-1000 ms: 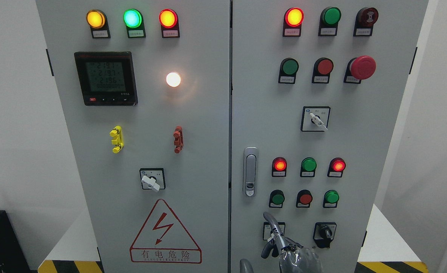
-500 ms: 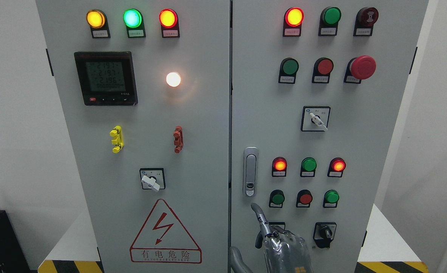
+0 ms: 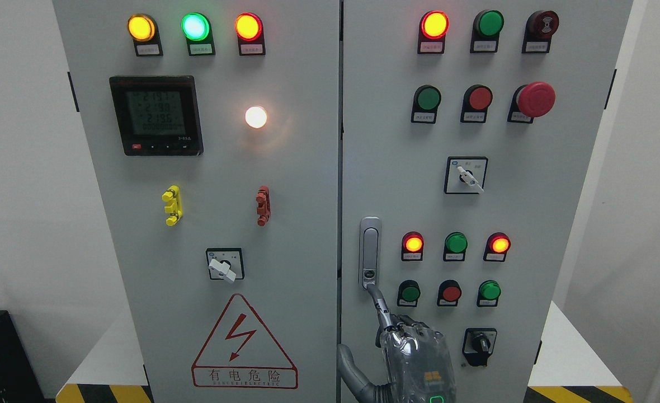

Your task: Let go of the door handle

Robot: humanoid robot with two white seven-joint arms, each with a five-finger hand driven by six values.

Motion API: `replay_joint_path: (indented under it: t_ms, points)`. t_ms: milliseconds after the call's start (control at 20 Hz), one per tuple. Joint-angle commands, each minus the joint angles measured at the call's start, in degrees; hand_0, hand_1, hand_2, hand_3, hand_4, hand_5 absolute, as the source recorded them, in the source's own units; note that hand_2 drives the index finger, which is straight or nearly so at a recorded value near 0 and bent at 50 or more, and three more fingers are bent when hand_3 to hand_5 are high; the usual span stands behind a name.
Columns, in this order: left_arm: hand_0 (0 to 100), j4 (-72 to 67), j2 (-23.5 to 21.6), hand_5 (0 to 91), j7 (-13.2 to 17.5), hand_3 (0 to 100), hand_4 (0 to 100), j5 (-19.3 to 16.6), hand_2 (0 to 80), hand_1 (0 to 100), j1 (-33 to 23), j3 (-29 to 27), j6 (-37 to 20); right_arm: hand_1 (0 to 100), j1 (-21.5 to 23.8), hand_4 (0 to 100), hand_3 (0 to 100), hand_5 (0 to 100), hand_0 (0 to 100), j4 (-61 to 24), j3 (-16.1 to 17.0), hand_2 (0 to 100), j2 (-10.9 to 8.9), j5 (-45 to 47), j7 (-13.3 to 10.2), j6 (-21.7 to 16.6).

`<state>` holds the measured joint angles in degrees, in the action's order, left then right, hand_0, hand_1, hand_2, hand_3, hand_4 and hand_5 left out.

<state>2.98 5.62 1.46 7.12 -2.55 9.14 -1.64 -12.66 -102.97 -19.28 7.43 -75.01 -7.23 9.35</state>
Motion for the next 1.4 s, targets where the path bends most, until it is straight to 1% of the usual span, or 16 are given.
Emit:
replay_joint_path:
  t_ms: [0,700,800,1350]
  points:
    - [0,0.0,0.0,0.0,0.0,17,13,0.0,3.2,0,0.0,0.0,0.0,16,-2.1,73,73,71,33,4.3,-0.1,0,0.13,-0.4,0.0,0.8]
    - [0,0.0,0.0,0.0,0.0,17,13,0.0,3.2,0,0.0,0.0,0.0,16,-3.2,74,74,71,29,4.1,0.0,0,0.13,-0.5,0.0,1.0]
    - [0,0.0,0.0,0.0,0.0,17,13,0.0,3.2,0,0.0,0.0,0.0,17,-3.2,74,74,71,28,4.2,0.0,0,0.13,-0.5,0.1,1.6]
    - [0,0.0,0.0,0.0,0.0,17,13,0.0,3.1,0,0.0,0.0,0.1,17,-3.2,74,76,72,27,4.3,0.0,0,0.13,-0.5,0.4,2.3]
